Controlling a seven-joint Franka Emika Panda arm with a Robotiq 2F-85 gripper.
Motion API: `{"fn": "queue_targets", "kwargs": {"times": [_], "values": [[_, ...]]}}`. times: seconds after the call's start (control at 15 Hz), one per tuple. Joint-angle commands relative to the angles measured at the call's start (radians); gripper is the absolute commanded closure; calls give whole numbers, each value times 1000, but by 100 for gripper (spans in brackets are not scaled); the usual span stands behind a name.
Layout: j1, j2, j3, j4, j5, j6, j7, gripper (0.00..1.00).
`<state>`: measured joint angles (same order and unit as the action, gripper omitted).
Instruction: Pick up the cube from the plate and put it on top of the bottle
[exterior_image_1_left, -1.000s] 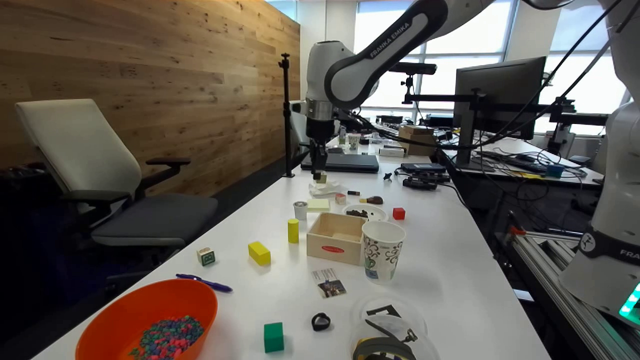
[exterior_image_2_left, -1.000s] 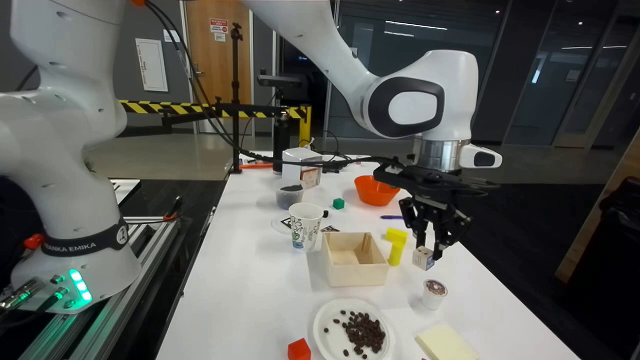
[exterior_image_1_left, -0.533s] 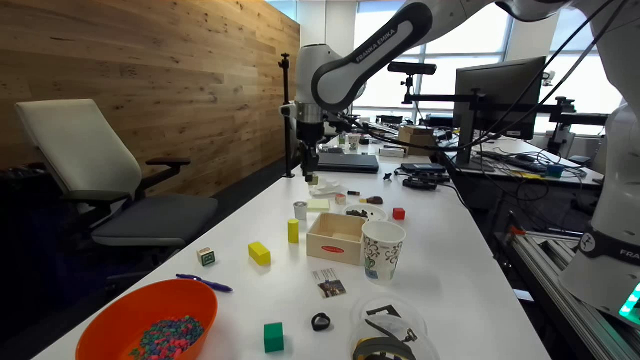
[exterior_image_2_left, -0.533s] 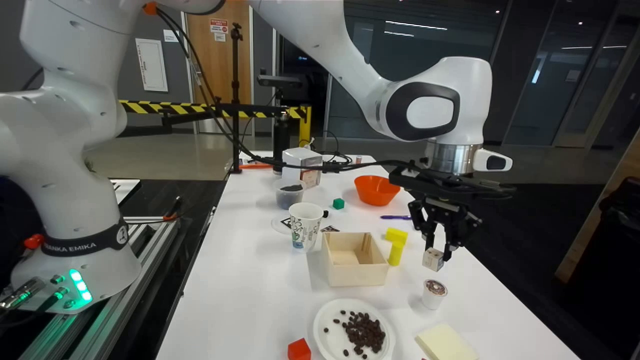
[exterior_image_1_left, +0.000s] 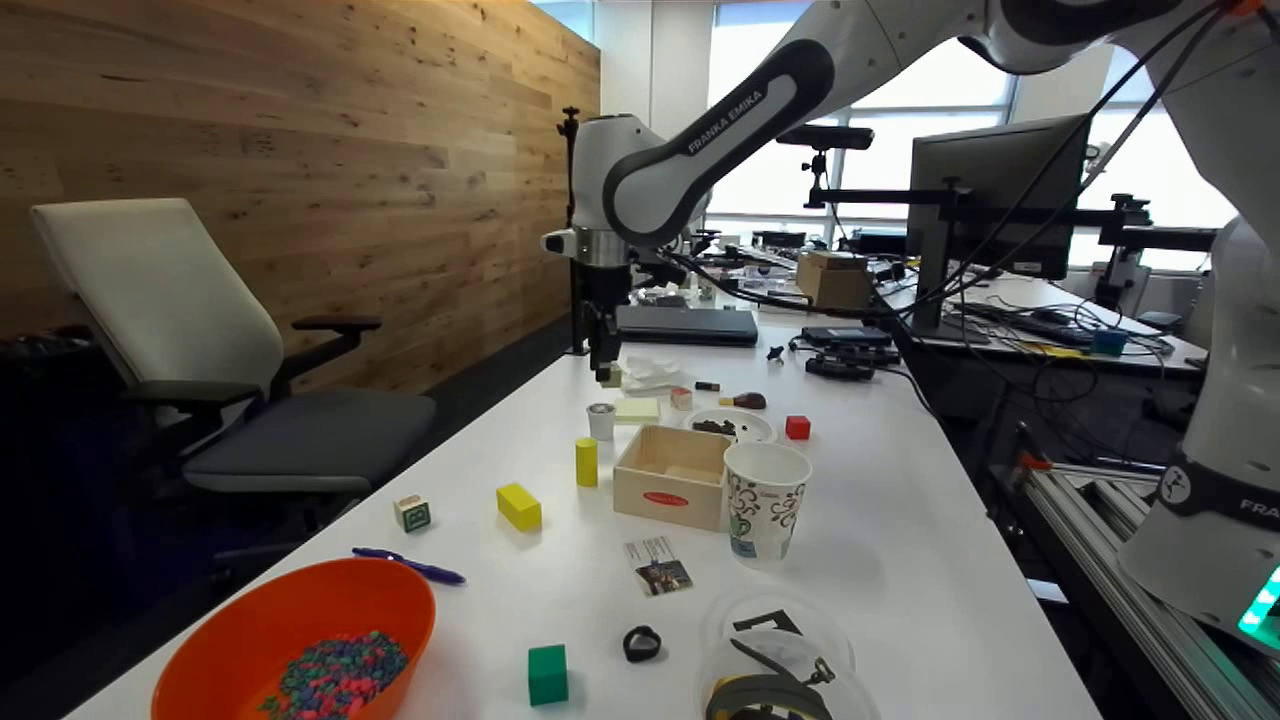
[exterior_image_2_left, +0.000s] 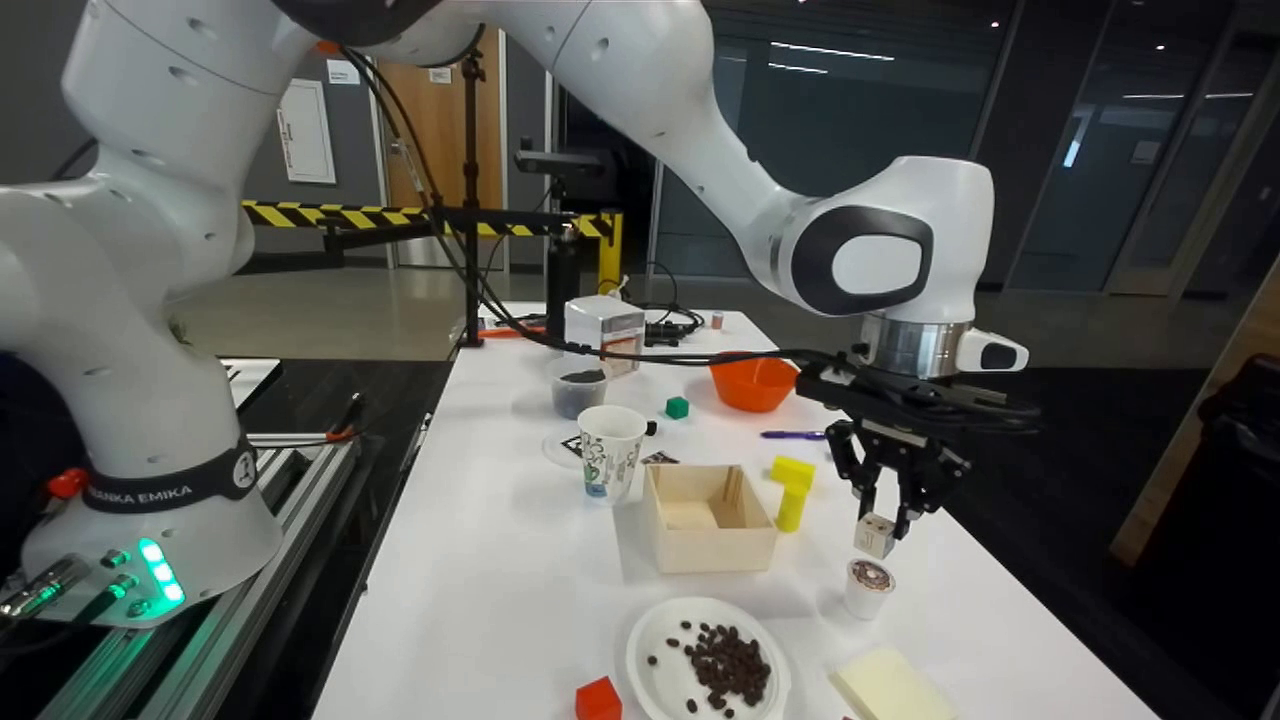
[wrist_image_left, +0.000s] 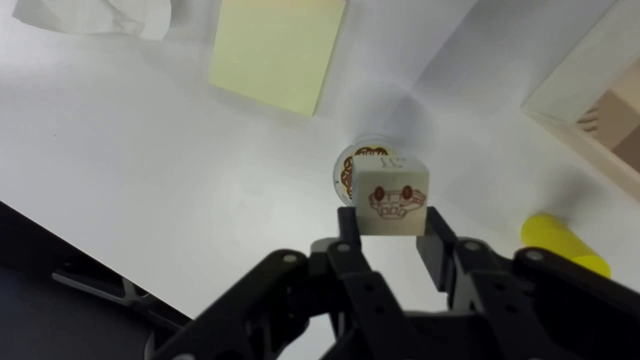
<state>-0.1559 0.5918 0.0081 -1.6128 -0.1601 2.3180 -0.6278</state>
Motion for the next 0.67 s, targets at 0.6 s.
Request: {"fn": "queue_targets", "kwargs": {"times": [0.6], "values": [[-17,124,22,139,10,-48,-71,91]]}}
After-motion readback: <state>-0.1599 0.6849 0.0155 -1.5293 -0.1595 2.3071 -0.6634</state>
